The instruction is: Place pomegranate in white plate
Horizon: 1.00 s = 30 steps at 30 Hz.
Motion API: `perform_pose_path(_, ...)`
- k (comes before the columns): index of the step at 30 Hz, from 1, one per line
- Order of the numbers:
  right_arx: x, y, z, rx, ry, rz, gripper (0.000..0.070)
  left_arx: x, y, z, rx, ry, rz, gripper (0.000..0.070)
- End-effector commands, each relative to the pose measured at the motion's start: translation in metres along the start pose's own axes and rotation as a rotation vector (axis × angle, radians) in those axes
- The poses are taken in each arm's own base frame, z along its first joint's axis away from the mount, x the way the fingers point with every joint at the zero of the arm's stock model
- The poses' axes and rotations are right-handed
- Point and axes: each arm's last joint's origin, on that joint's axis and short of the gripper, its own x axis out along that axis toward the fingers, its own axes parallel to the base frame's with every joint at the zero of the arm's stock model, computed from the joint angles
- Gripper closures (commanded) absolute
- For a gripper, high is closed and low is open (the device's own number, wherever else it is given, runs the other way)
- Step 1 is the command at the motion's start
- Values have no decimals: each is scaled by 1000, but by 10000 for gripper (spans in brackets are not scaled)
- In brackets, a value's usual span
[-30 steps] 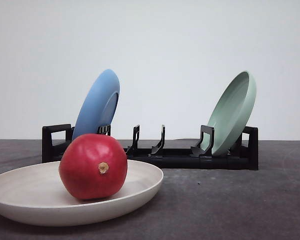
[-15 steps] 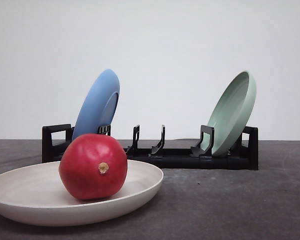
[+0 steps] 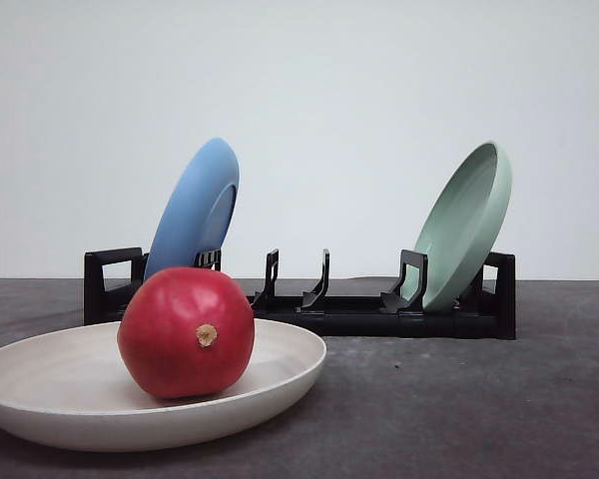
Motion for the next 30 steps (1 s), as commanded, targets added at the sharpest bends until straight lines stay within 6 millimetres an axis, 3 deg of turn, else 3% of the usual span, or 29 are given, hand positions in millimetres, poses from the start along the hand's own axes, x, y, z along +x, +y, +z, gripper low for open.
perform_pose_path(1,0,0,0,11,-5,-1,689,1,0,-3,10,12,2,694)
perform_pose_path(30,0,0,0,11,-5,-1,689,1,0,-3,10,12,2,694)
